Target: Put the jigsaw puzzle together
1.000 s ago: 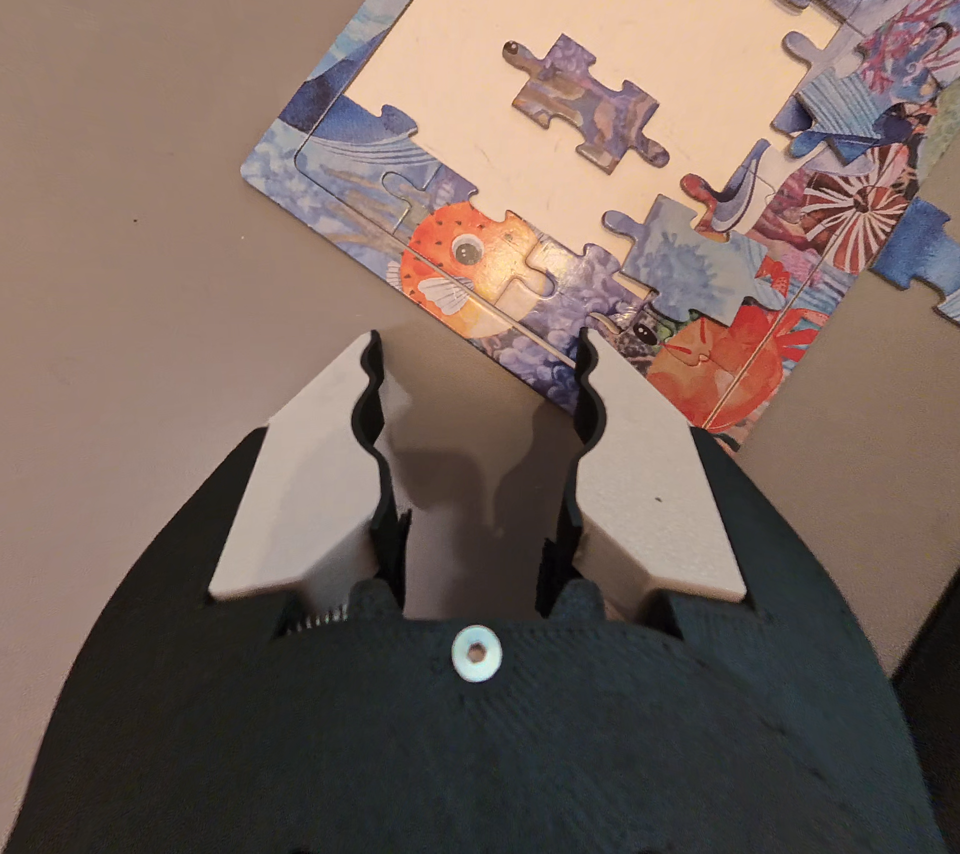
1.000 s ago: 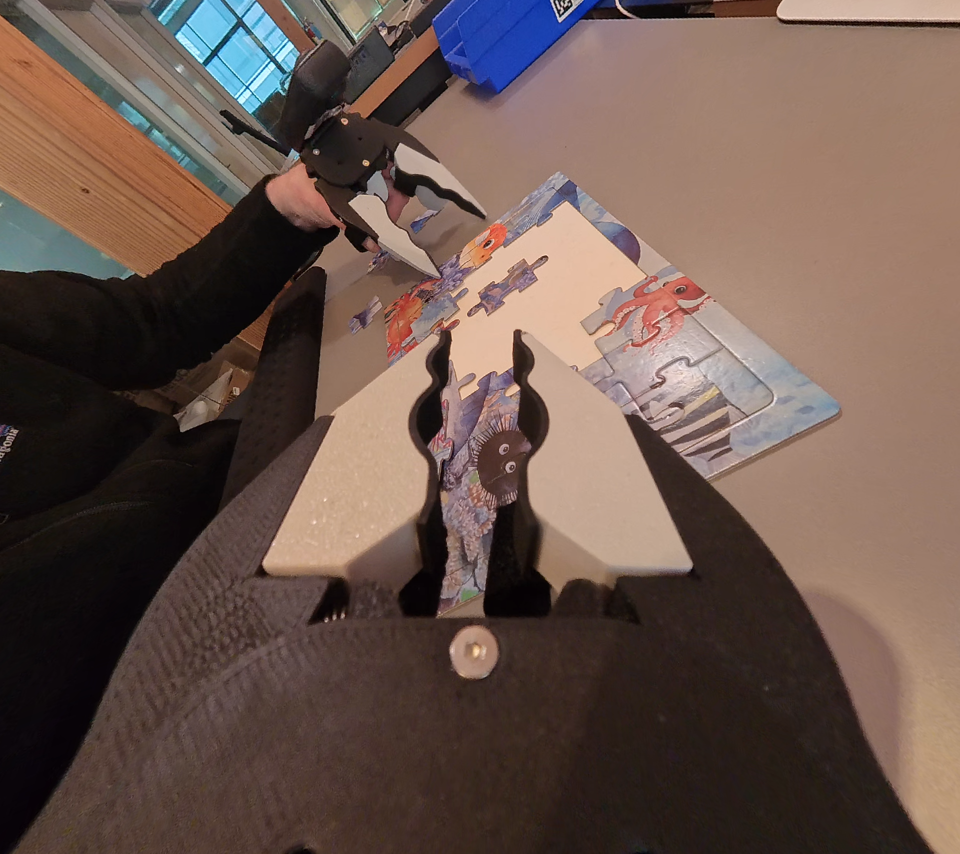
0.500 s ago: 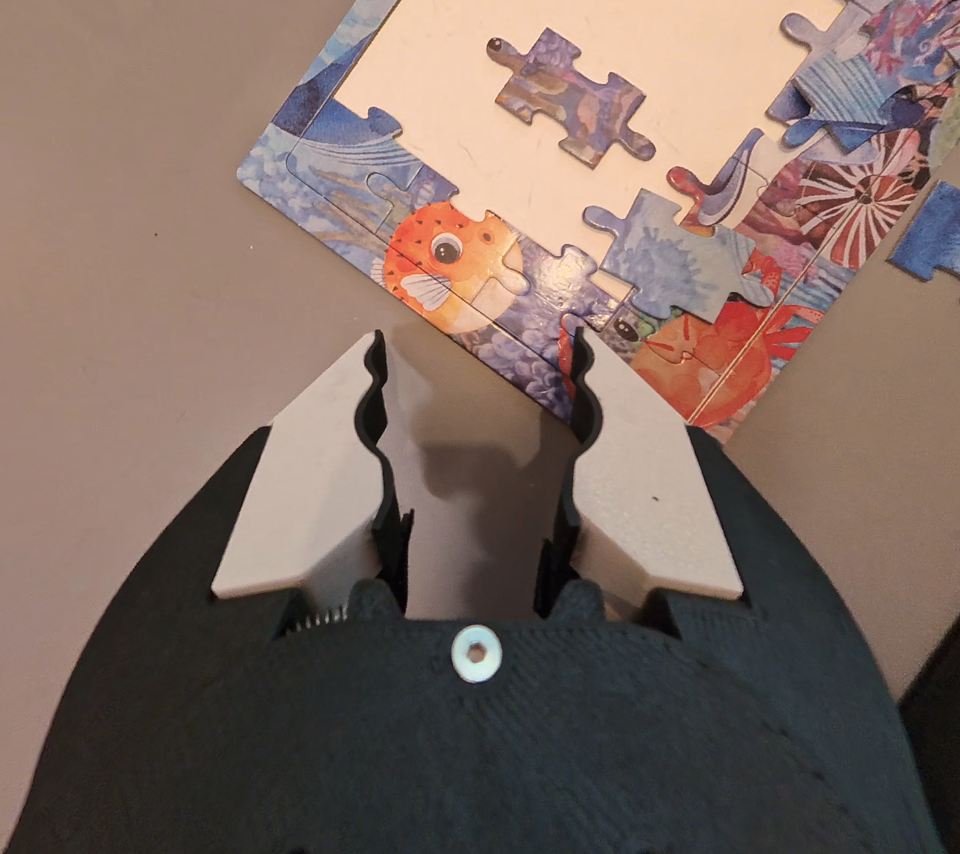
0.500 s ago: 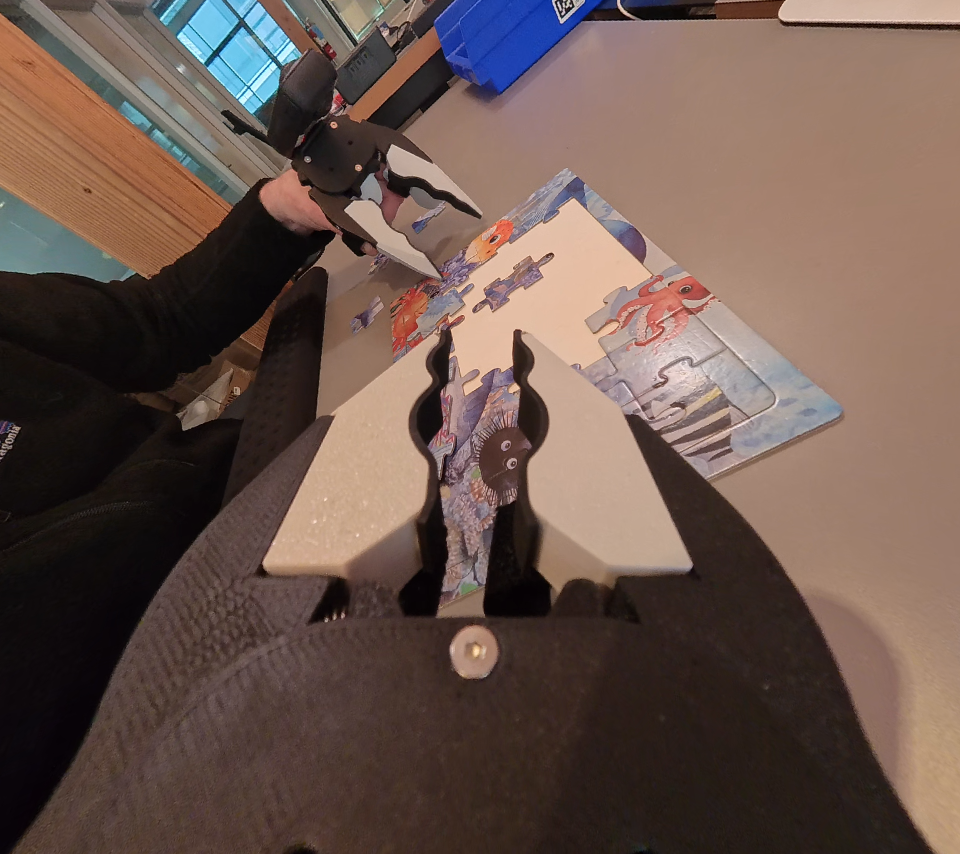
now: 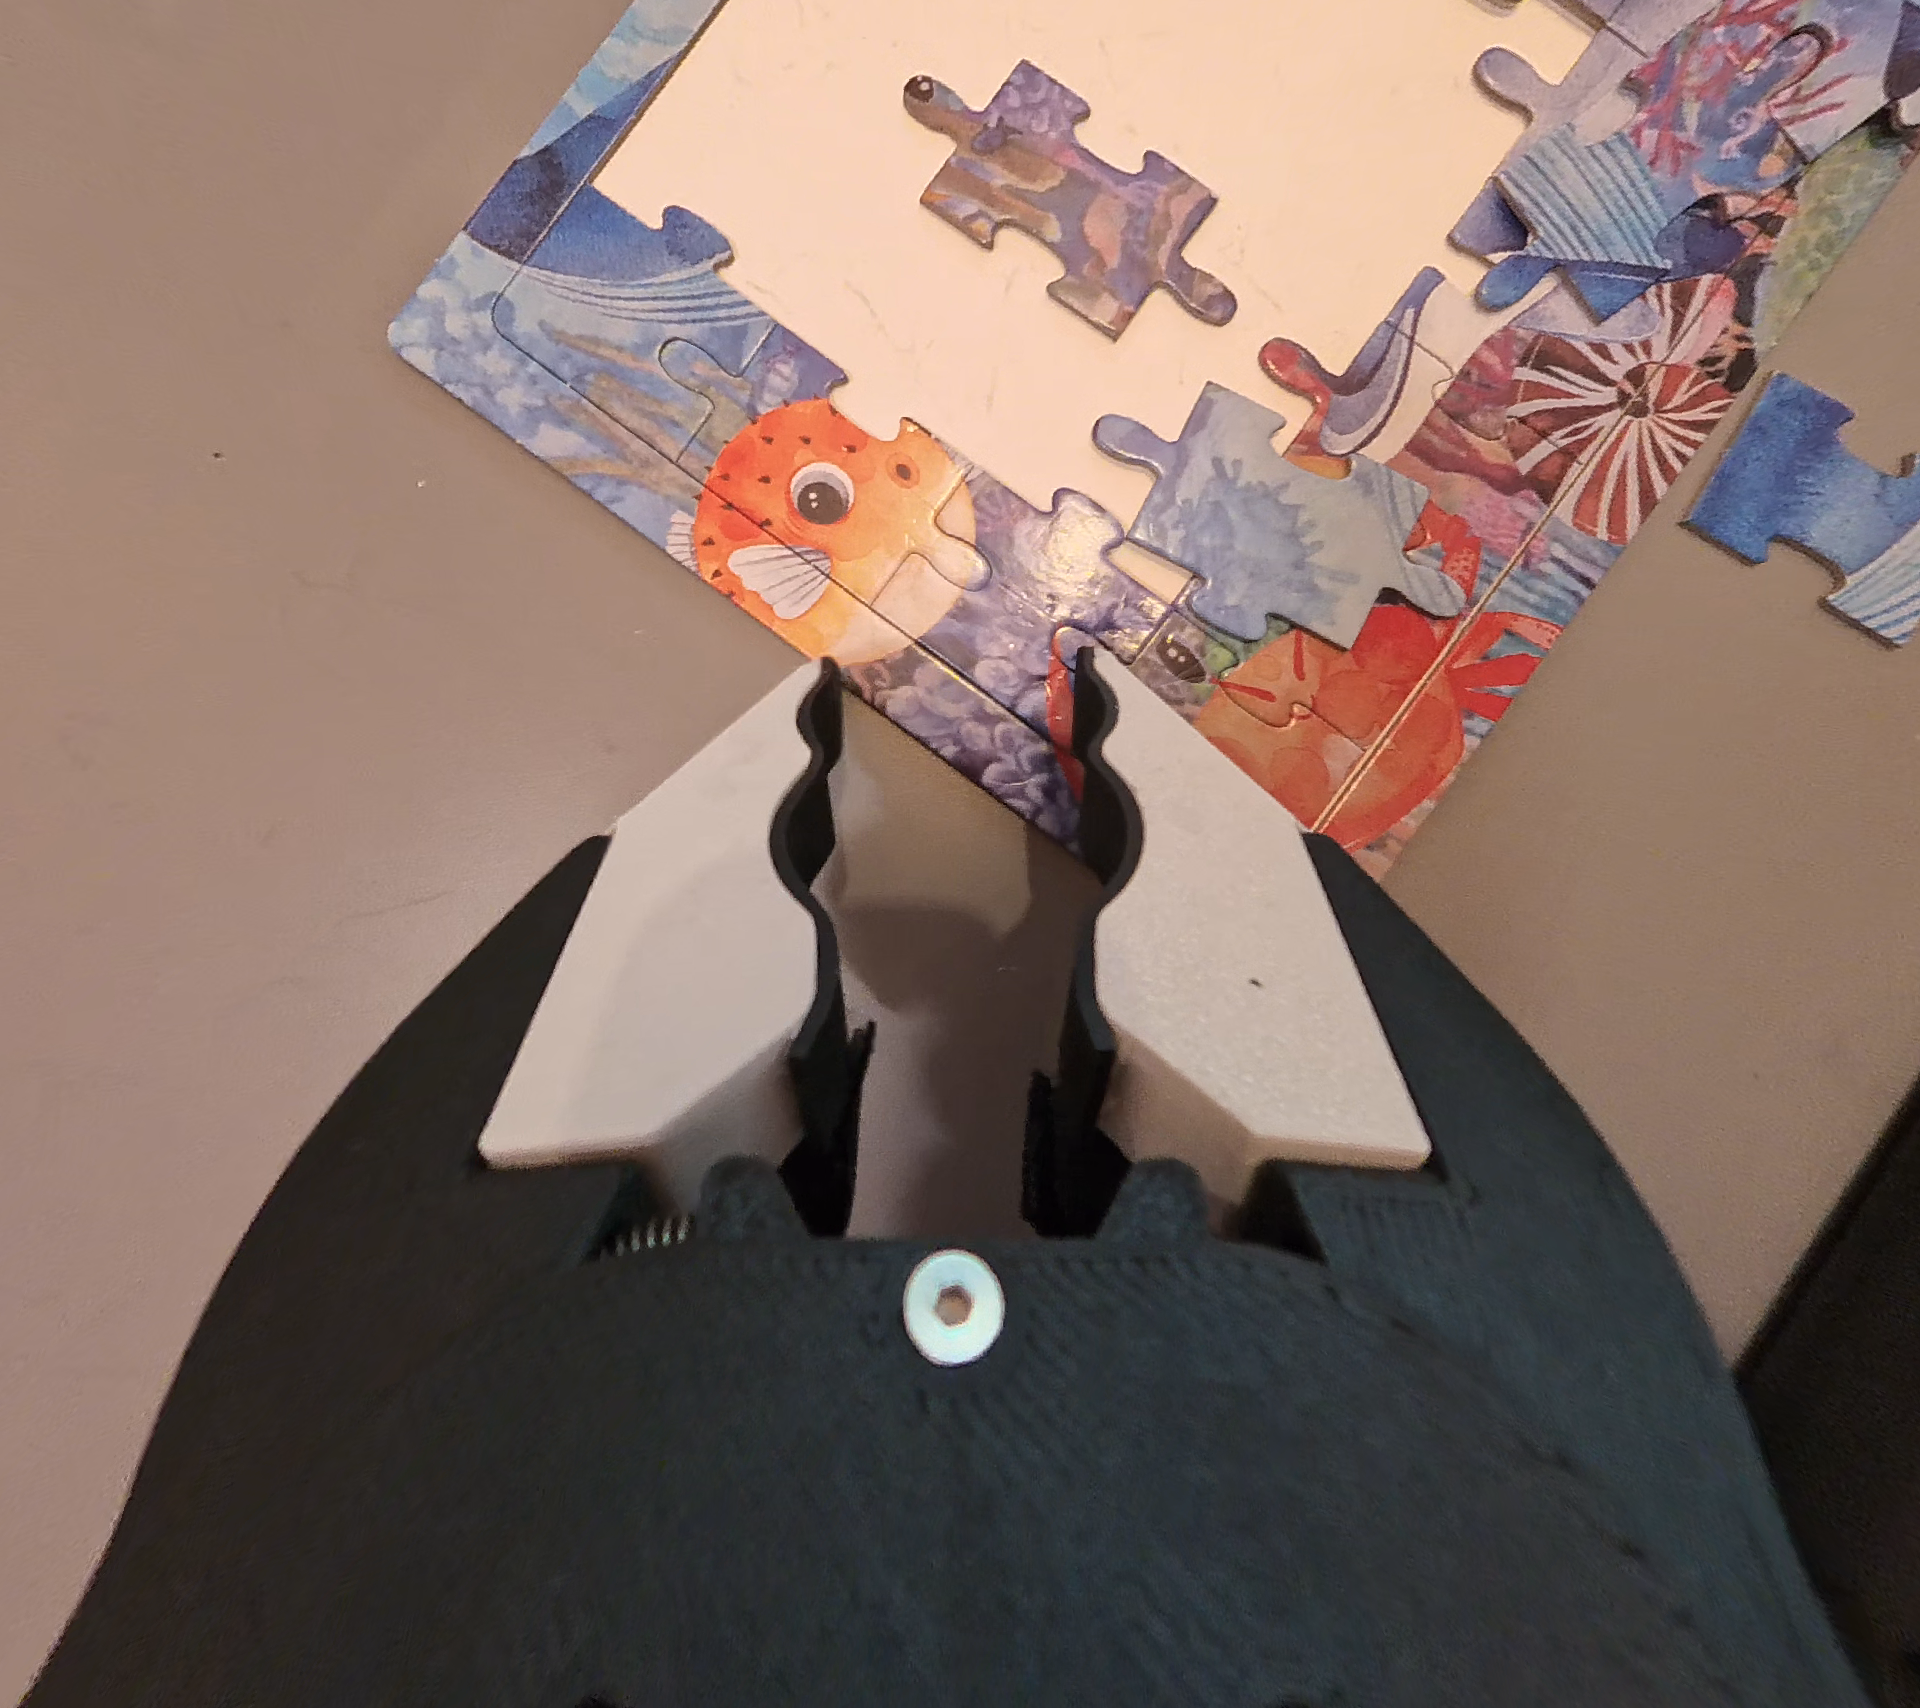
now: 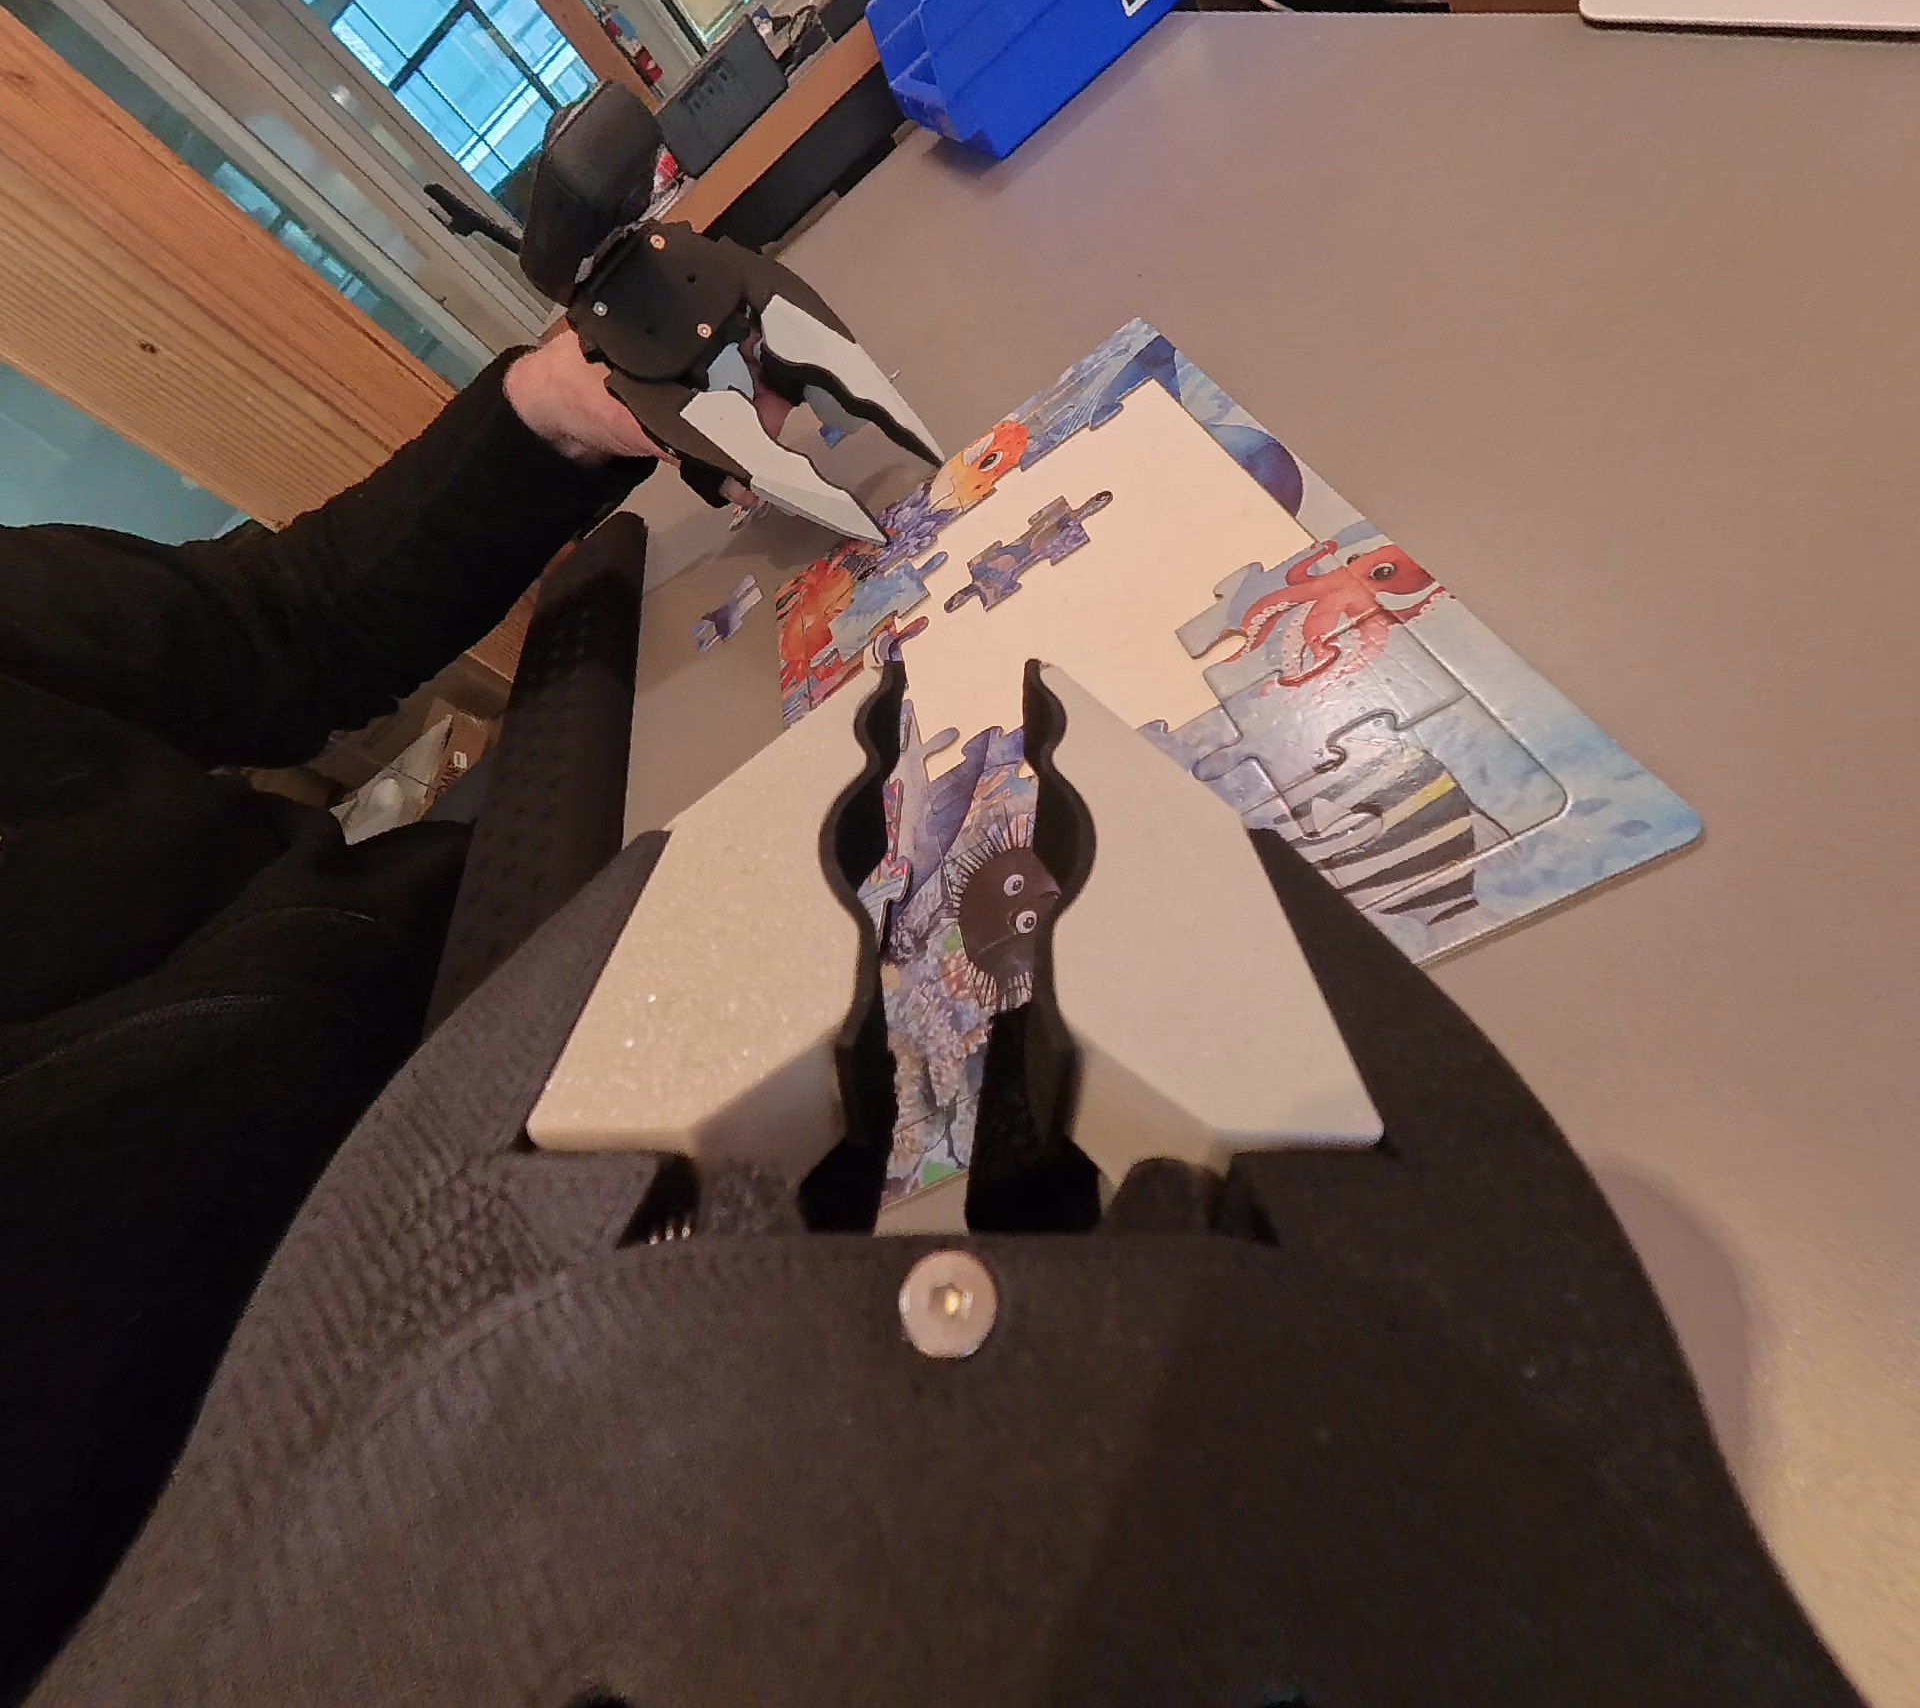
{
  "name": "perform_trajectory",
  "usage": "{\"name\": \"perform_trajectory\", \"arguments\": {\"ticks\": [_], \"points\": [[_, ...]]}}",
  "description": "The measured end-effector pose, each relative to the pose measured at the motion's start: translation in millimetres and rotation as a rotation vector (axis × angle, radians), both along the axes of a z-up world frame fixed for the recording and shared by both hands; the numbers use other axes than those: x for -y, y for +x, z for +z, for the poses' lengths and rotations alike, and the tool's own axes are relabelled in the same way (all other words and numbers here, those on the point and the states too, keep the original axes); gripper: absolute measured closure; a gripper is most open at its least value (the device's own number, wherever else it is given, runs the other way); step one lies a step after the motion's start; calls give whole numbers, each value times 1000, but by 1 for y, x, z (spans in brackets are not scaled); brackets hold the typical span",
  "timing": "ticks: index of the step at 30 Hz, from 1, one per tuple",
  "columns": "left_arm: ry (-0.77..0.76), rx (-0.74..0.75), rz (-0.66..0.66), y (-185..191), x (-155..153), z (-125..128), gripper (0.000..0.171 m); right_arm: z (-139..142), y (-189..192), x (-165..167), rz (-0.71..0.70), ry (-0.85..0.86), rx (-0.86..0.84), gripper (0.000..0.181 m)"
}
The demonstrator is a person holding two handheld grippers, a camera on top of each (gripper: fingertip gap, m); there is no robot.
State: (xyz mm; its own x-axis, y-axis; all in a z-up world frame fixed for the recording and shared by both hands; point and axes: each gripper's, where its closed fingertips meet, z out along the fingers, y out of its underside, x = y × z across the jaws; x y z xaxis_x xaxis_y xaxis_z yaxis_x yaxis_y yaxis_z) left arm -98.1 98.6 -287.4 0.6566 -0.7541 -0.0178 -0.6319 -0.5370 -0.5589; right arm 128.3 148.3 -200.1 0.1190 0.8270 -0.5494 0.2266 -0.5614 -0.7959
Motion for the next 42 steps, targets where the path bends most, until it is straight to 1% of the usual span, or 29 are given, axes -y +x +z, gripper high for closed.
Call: {"name": "perform_trajectory", "arguments": {"ticks": [2,3,4,5,8,11,13,15,16,19,21,24,27,32,36,40,42], "points": [[4,3,10,-1,-1,0,126,1,0,1,2,3,0,160],[10,0,20,-2,-2,0,122,1,-1,1,2,4,0,160],[20,-10,30,-5,-3,1,114,1,-1,1,2,5,0,160],[27,-18,30,-6,-3,2,101,1,0,1,1,5,-1,160],[47,57,38,-3,-3,15,101,2,1,0,-1,5,-4,160],[73,58,32,-9,-1,25,102,1,1,0,-2,3,-2,159],[94,80,-13,-3,4,32,104,0,0,0,-1,2,1,159],[122,83,-97,11,12,35,106,-1,0,0,0,1,5,160],[139,76,-144,20,17,34,107,-2,0,-1,0,-1,7,159],[123,60,-254,42,28,24,107,-5,0,-1,0,-5,14,159],[106,55,-295,51,30,17,106,-6,1,-1,0,-5,17,159],[98,-1,-315,51,24,4,106,-6,1,-2,-1,-5,18,159],[64,32,-322,56,24,2,109,-5,2,-2,-3,-6,13,159],[32,67,-350,61,30,0,126,-5,1,-2,0,-6,17,159],[38,69,-350,62,30,1,126,-8,1,-2,1,-10,25,159],[67,60,-401,68,36,2,127,-8,1,-2,0,-9,25,159],[61,70,-431,74,44,4,127,-8,1,-2,0,-9,25,160]]}}
